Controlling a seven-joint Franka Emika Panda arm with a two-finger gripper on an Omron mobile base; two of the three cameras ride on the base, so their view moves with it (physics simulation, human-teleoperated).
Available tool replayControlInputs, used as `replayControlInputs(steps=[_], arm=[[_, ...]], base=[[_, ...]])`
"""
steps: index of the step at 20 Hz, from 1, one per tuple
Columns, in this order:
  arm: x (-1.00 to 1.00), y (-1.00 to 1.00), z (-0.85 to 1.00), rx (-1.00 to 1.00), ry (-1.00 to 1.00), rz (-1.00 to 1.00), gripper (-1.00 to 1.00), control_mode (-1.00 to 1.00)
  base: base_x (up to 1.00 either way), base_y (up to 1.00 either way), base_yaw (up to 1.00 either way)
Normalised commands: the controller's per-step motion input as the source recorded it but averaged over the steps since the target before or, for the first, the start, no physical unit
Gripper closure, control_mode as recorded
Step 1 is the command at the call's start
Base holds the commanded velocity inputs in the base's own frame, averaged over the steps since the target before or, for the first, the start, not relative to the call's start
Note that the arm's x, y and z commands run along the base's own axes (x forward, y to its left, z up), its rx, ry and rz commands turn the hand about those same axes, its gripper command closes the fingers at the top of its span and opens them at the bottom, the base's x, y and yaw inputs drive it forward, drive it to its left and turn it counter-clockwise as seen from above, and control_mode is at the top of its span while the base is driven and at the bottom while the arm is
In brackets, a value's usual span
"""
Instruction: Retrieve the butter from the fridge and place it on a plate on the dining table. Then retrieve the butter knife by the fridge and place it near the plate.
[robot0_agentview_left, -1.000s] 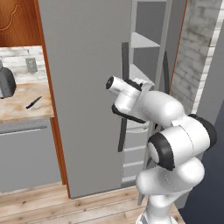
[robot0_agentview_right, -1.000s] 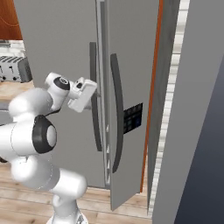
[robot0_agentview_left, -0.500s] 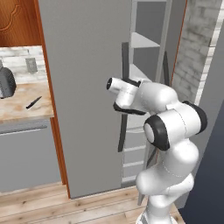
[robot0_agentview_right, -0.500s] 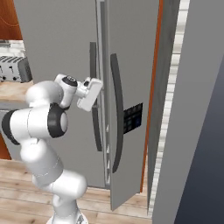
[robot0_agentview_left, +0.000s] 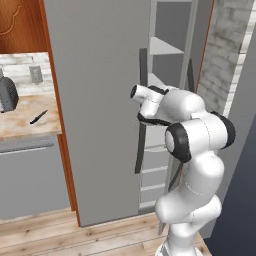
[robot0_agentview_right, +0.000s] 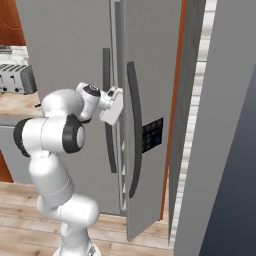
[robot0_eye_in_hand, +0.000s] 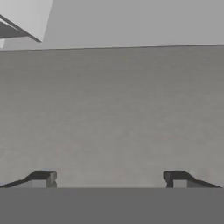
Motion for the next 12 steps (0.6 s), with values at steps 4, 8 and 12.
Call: replayControlInputs(steps=[4, 8, 12], arm=[[-0.57, -0.99, 0.00, 0.00, 0.00, -0.08, -1.00, -1.00], [-0.75, -1.00, 0.00, 0.00, 0.00, -0.04, -1.00, -1.00], [-0.48, -1.00, 0.00, 0.00, -0.03, -0.09, -1.00, -1.00]], base=[[0.00, 0.00, 0.00], [0.00, 0.00, 0.00], [0.00, 0.00, 0.00]])
